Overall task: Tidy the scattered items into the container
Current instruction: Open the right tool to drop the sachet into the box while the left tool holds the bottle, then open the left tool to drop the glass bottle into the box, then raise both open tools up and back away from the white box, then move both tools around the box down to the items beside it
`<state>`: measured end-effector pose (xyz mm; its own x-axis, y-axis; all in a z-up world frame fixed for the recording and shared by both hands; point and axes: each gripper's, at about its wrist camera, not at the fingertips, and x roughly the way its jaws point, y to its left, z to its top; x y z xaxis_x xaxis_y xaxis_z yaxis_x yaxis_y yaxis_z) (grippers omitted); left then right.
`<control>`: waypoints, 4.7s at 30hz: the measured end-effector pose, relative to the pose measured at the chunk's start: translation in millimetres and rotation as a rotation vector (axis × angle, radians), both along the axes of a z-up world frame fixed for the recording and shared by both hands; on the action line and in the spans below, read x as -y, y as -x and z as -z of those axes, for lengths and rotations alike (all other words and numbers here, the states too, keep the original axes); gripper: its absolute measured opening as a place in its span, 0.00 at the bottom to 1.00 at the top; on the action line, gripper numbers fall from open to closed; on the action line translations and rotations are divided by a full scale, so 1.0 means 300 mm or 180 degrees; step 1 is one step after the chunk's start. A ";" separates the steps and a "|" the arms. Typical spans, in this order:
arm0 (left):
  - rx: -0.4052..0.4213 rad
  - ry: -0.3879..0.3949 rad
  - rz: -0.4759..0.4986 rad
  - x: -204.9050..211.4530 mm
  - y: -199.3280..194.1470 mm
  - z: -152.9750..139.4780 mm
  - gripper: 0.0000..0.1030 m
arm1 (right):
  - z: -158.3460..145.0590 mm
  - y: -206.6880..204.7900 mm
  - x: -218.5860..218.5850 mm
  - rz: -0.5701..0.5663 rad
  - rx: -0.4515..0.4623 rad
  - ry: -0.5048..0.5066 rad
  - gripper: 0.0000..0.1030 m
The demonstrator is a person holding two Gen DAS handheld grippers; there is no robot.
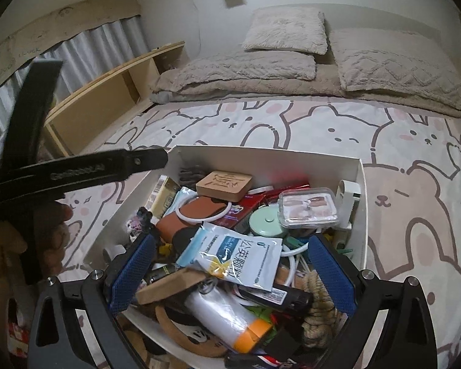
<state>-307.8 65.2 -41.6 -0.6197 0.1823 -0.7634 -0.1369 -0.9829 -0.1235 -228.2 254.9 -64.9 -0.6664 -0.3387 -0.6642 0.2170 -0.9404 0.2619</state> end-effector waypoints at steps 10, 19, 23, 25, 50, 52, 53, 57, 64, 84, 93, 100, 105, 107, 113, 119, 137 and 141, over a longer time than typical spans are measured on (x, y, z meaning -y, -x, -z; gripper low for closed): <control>0.0136 0.0058 -0.0095 0.019 0.029 0.054 0.78 | 0.015 -0.022 -0.050 0.0031 0.0066 0.0031 0.97; 0.0193 0.0064 -0.0175 0.034 0.035 0.057 1.00 | 0.012 -0.028 -0.048 0.0025 0.0058 0.0040 0.97; 0.0206 0.0083 -0.0187 0.049 0.035 0.062 1.00 | 0.011 -0.026 -0.043 0.0032 0.0062 0.0040 0.97; 0.0215 0.0078 -0.0203 0.059 0.036 0.062 1.00 | 0.011 -0.025 -0.042 0.0030 0.0063 0.0036 0.97; 0.0152 0.0038 -0.0171 0.072 0.008 0.038 1.00 | -0.013 -0.039 -0.060 0.0220 0.0059 -0.0010 0.97; 0.0138 0.0019 -0.0157 0.070 -0.002 0.029 1.00 | -0.022 -0.045 -0.060 0.0233 0.0045 -0.0021 0.97; 0.0129 0.0012 -0.0145 0.071 -0.007 0.024 1.00 | -0.027 -0.049 -0.060 0.0238 0.0033 -0.0034 0.97; 0.0068 0.0033 -0.0067 0.064 -0.036 0.001 1.00 | -0.053 -0.071 -0.061 0.0274 -0.0015 -0.0073 0.97; -0.0014 0.0033 0.0020 0.073 -0.088 -0.037 1.00 | -0.099 -0.099 -0.060 0.0330 -0.0087 -0.0075 0.97; -0.0570 0.0064 0.0411 0.147 -0.361 -0.212 1.00 | -0.255 -0.293 -0.048 0.0484 -0.0563 -0.0246 0.97; -0.0914 -0.0138 0.0401 0.212 -0.516 -0.313 1.00 | -0.326 -0.436 -0.044 0.0485 -0.0763 -0.0237 0.97; -0.1143 -0.0110 0.0380 0.252 -0.594 -0.354 1.00 | -0.394 -0.509 -0.033 0.0473 -0.0943 -0.0211 0.97; -0.1183 -0.0038 0.0351 0.291 -0.631 -0.347 1.00 | -0.411 -0.548 -0.021 0.0464 -0.1023 -0.0255 0.97; -0.1190 -0.0031 0.0327 0.309 -0.643 -0.340 1.00 | -0.406 -0.562 -0.021 0.0453 -0.1040 -0.0277 0.97; -0.1315 0.0026 0.0274 0.361 -0.690 -0.302 1.00 | -0.351 -0.599 -0.030 0.0440 -0.1108 -0.0319 1.00; -0.1442 -0.0035 0.0045 0.431 -0.717 -0.224 1.00 | -0.284 -0.595 -0.052 0.0431 -0.1147 -0.0235 1.00; -0.1397 -0.0148 0.0197 0.420 -0.705 -0.078 1.00 | -0.122 -0.661 0.002 0.0314 -0.1420 -0.0306 1.00; -0.1409 -0.0115 0.0225 0.407 -0.705 -0.043 1.00 | -0.073 -0.655 -0.013 0.0266 -0.1276 -0.0217 1.00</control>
<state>-96.4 -57.0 -28.7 -0.8703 0.2574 -0.4199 -0.2509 -0.9653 -0.0719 -31.7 258.8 -42.9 -0.9003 -0.2366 -0.3654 0.2112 -0.9714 0.1087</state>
